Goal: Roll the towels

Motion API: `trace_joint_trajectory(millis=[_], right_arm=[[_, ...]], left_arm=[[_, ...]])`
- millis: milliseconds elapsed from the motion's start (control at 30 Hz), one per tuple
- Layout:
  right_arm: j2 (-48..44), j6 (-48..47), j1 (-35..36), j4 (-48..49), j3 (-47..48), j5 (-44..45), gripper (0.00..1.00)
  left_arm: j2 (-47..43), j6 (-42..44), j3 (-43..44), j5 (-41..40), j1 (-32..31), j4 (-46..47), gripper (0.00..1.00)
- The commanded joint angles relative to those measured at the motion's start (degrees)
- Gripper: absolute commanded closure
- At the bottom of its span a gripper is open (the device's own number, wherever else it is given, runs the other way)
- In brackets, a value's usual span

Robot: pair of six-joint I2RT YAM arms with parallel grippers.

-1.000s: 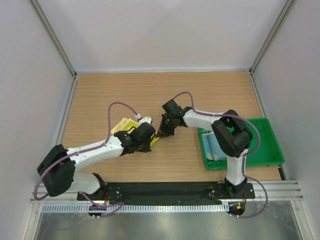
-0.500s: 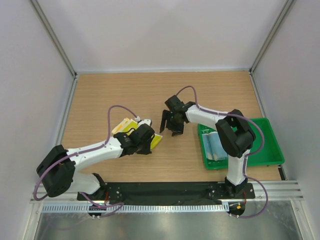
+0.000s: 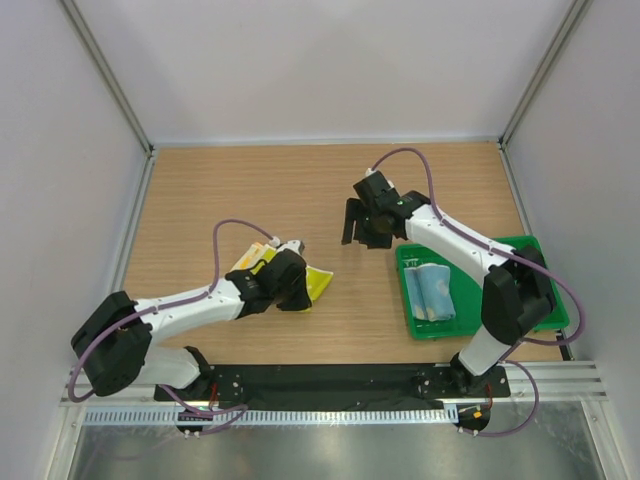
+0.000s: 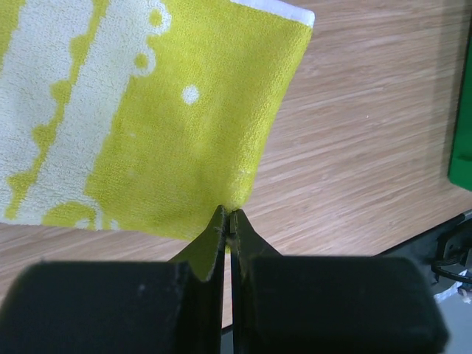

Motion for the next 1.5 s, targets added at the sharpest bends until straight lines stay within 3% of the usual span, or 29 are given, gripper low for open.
trace_joint_trajectory(millis=[0, 233, 567, 633, 733, 867, 1167, 1467], right_arm=[[-2.74, -1.59, 0.19, -0.22, -0.43, -1.26, 0.30], [-6.78, -2.47, 0.28, 6.63, -5.25, -10.92, 0.32], [-7.75, -1.51, 2.74, 16.39, -10.18, -20.42, 0.41], [-7.40, -0.89, 3.70, 19.46, -11.23, -22.88, 0.47], [-6.44, -0.19, 5.72, 24.29, -13.60, -25.43, 0.76], [-3.11, 0.51, 7.04, 32.28, -16.07, -29.12, 0.89], [6.48, 0.25, 8.37, 38.28, -15.02, -30.71, 0.92], [16.32, 0.16, 3.98, 45.66, -16.16, -32.90, 0.96]], left_arm=[[-1.19, -2.48, -0.92, 1.42, 1.58, 4.43, 1.00], [-3.13, -7.32, -9.88, 14.41, 10.72, 16.10, 1.00], [-0.49, -10.66, -8.92, 13.19, 15.38, 8.74, 1.00], [0.38, -10.84, -8.31, 12.32, 15.91, 5.76, 1.00], [1.70, -10.75, -7.34, 11.70, 16.79, 2.94, 1.00], [4.16, -9.88, -6.20, 11.96, 16.97, 1.62, 1.00], [5.93, -9.43, -5.84, 11.26, 17.06, 0.56, 1.00], [5.93, -8.56, -5.93, 10.29, 17.06, -1.19, 1.00]])
